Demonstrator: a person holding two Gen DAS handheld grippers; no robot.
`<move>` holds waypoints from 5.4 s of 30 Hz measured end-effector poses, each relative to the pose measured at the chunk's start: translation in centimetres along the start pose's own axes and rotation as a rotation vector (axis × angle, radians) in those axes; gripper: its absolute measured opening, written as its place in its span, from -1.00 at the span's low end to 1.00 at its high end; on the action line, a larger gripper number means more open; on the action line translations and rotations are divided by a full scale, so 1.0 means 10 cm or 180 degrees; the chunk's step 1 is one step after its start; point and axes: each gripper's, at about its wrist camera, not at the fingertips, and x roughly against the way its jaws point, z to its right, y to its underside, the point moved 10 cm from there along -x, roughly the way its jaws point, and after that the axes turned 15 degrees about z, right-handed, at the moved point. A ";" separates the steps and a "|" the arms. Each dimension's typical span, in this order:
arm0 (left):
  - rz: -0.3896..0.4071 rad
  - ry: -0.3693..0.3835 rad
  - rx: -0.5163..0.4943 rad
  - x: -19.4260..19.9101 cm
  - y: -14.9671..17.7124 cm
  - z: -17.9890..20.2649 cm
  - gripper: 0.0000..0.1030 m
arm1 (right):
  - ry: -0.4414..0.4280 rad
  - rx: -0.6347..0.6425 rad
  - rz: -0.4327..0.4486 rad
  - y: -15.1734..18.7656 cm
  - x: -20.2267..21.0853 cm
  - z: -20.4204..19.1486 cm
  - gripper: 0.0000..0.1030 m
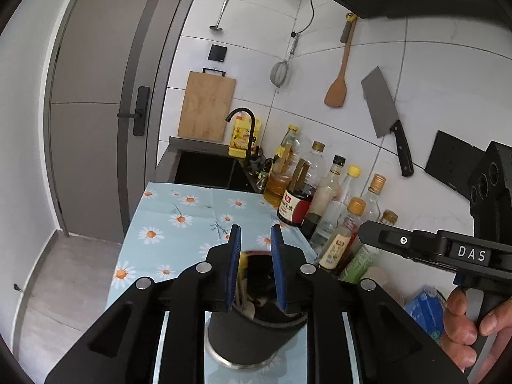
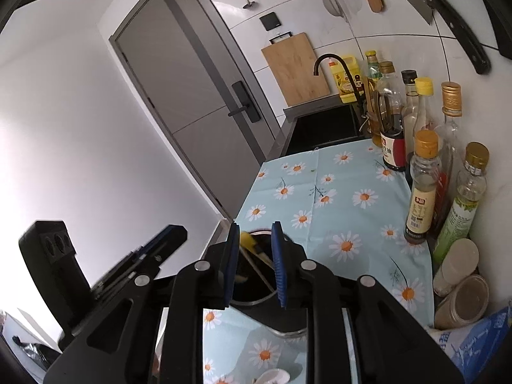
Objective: Organize utensils
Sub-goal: 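Lower both held utensils into the black holder and open both tools, then move both open tools back down to the utensil pile, then grasp a wooden chopstick with the left tool while the right tool grasps another chopstick, then lift both chopsticks and carry them above the black holder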
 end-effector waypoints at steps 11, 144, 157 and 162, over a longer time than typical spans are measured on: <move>-0.0187 0.0038 -0.0244 0.48 0.01 0.01 -0.65 | -0.0115 0.0048 0.0010 0.15 0.38 -0.18 -0.47; -0.2665 0.1660 -0.0400 1.51 2.07 -0.68 -0.93 | 0.1254 -0.1965 -0.1110 2.59 0.59 -0.30 -0.89; -0.2199 0.1115 -0.0222 1.23 1.66 -0.37 -0.93 | 0.0479 -0.0968 -0.1039 1.85 0.40 -0.48 -0.89; -0.1937 0.0933 -0.0122 1.15 1.40 -0.23 -0.93 | 0.0218 -0.0760 -0.0992 1.57 0.37 -0.49 -0.89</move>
